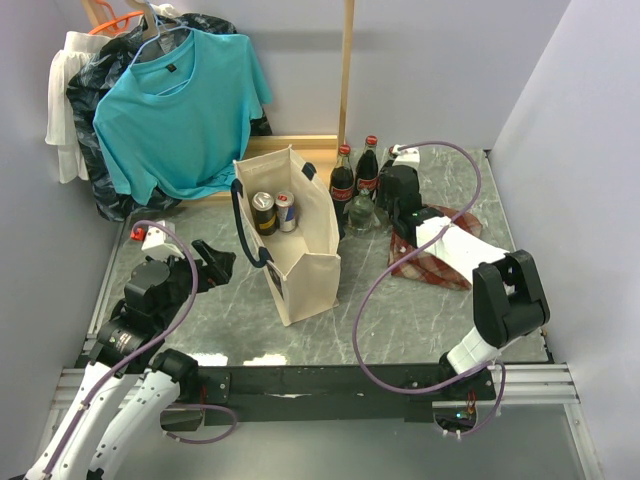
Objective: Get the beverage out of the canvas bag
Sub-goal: Place the drink at the center of the board.
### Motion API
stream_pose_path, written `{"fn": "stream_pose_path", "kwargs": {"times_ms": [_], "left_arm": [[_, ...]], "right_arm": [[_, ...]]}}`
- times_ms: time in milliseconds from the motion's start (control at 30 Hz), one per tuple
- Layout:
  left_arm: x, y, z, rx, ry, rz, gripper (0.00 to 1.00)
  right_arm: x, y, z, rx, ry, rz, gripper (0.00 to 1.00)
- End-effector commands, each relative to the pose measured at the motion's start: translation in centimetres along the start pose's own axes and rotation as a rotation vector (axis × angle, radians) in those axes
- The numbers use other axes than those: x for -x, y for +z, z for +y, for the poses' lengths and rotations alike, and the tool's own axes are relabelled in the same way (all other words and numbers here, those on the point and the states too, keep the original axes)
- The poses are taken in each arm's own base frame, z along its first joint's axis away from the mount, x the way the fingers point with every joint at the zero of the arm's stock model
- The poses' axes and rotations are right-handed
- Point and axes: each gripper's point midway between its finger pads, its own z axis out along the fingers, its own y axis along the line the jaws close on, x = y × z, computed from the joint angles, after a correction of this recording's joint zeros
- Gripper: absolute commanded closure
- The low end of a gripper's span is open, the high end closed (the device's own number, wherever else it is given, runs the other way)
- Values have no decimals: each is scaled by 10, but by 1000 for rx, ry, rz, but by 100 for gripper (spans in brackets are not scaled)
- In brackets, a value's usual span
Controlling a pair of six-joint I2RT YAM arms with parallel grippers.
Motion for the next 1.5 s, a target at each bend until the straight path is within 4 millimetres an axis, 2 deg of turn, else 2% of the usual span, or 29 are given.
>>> {"fn": "stream_pose_path", "kwargs": {"times_ms": [0,67,133,267,467,1200,1333,1467], "left_arm": [[14,-3,-8,-22,-12,-42,4],[15,-3,-8,-23,-14,-44,4],[14,-3,-8,-23,-11,-42,4],[14,-3,-8,-25,-10,-41,4],[14,-3,-9,-26,-12,-42,4],[16,-6,-11,-42,-13,-53,4],[16,-7,-11,-43,-14,-54,4],[17,-8,-13,-55,-15,-60,4]], "right_arm": [[47,0,-1,-25,61,-120,80],[46,-1,-1,-25,62,-119,79],[44,-1,-2,-26,61,-115,72],[43,-2,-2,-29,60,-111,67],[43,-5,-4,-29,65,-115,54],[54,-26,-12,-35,71,-130,52],[61,-40,-17,-30,83,-151,52],[59,-54,-24,-37,83,-146,52]]}}
